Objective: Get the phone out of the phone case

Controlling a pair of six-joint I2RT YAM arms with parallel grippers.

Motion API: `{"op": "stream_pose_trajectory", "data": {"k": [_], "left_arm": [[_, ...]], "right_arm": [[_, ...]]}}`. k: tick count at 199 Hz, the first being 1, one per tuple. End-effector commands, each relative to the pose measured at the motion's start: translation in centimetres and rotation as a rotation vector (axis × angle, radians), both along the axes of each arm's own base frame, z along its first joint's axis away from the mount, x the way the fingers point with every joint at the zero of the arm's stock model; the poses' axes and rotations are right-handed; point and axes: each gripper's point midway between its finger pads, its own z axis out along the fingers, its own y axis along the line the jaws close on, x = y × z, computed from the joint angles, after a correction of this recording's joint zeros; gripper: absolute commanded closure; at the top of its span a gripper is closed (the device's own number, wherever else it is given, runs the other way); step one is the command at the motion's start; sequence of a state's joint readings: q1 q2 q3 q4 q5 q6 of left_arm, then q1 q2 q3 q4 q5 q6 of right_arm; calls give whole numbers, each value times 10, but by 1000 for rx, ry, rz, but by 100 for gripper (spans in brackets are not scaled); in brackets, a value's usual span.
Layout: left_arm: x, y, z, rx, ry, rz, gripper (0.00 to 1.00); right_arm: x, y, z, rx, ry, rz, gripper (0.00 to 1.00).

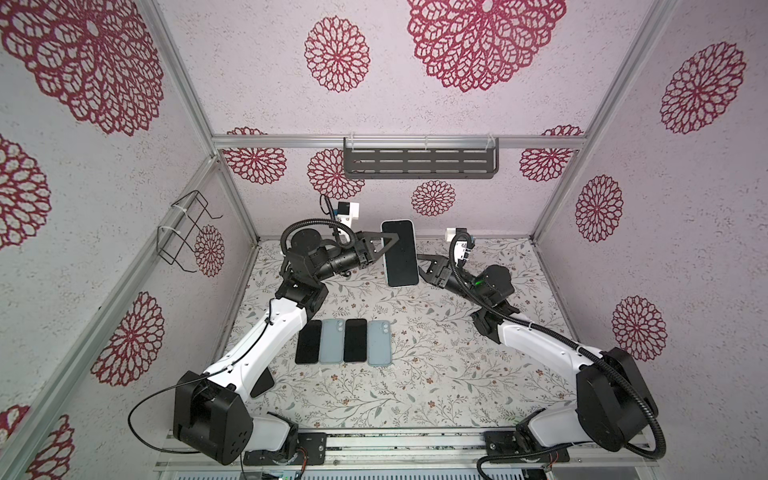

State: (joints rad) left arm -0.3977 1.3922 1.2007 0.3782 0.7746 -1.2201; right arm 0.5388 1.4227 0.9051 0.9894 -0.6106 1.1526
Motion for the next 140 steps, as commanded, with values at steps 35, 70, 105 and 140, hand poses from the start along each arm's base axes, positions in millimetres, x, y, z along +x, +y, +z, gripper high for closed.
{"op": "stream_pose_trajectory", "data": {"k": [35, 70, 105, 140], "left_arm": [[-12, -2, 4, -28, 15, -72, 100], [2, -3, -14, -35, 60, -40, 100], [8, -15, -63, 15, 122, -18, 100], [4, -47, -145, 84, 231, -42, 100]], "right_arm": [[-5, -22, 32, 118, -60, -59, 58], [-20, -22, 17, 105, -34, -40, 69], [-34, -31, -11, 58, 17, -62, 82], [-47, -43, -61, -48, 95, -114, 91]]}}
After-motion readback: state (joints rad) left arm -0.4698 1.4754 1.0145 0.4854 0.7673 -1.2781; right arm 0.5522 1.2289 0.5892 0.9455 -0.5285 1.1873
